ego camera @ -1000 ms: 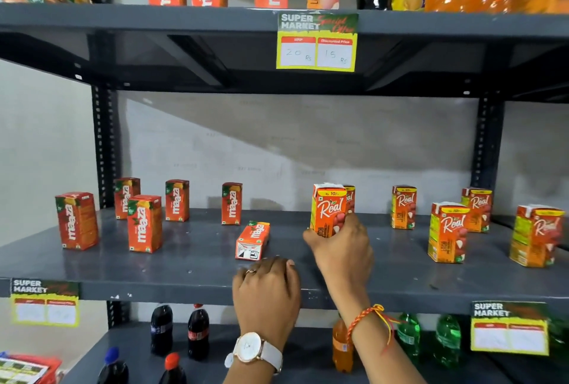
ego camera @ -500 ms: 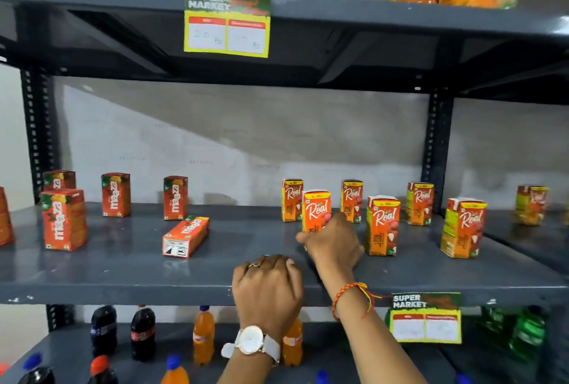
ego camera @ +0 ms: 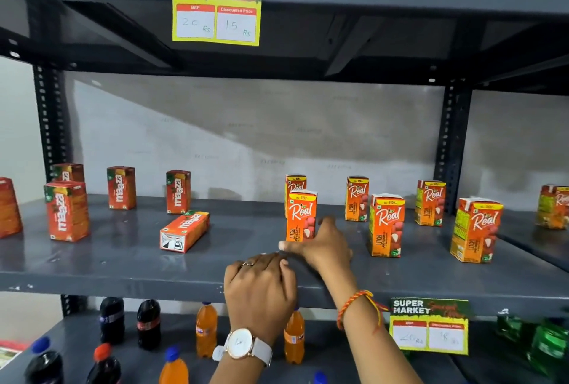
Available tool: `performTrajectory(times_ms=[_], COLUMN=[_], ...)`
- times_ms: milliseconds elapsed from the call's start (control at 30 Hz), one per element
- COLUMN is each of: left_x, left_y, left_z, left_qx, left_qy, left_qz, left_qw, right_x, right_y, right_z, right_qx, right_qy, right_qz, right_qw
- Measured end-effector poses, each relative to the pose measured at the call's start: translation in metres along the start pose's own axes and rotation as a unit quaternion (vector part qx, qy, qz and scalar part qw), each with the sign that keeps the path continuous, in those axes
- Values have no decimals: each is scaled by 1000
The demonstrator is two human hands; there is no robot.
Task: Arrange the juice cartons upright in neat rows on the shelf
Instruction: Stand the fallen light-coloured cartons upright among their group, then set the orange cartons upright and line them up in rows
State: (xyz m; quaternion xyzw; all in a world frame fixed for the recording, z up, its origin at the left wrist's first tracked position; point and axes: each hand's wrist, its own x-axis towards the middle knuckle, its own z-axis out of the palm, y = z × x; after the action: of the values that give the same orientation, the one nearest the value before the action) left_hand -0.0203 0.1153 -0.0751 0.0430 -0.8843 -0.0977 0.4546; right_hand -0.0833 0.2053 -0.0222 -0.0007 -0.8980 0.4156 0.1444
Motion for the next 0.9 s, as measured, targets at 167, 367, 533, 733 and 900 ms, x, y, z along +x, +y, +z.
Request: performTrajectory(times_ms=[167,367,533,733,900], left_x=[0,0,2,35,72], left_y=[-1,-3,-4,-67,-135], left_z=[-4,-3,-8,-41,-54], left_qx=[-18,-24,-41,-92,2], left_qy=[-18,-15,-35,78,-121], left_qz=[3,16,10,-63,-222], left_qw=[1000,999,998,991,968], right_x=[7,9,9,-53,-55], right_y=[9,10,14,-6,-64], right_z=[-12,-11,-12,-4,54], right_qx=[79,91,74,160,144], right_qy=[-51,-49,-57,176,-18], right_qz=[-8,-20,-22,-118,-154], right_qw=[996,994,995,964,977])
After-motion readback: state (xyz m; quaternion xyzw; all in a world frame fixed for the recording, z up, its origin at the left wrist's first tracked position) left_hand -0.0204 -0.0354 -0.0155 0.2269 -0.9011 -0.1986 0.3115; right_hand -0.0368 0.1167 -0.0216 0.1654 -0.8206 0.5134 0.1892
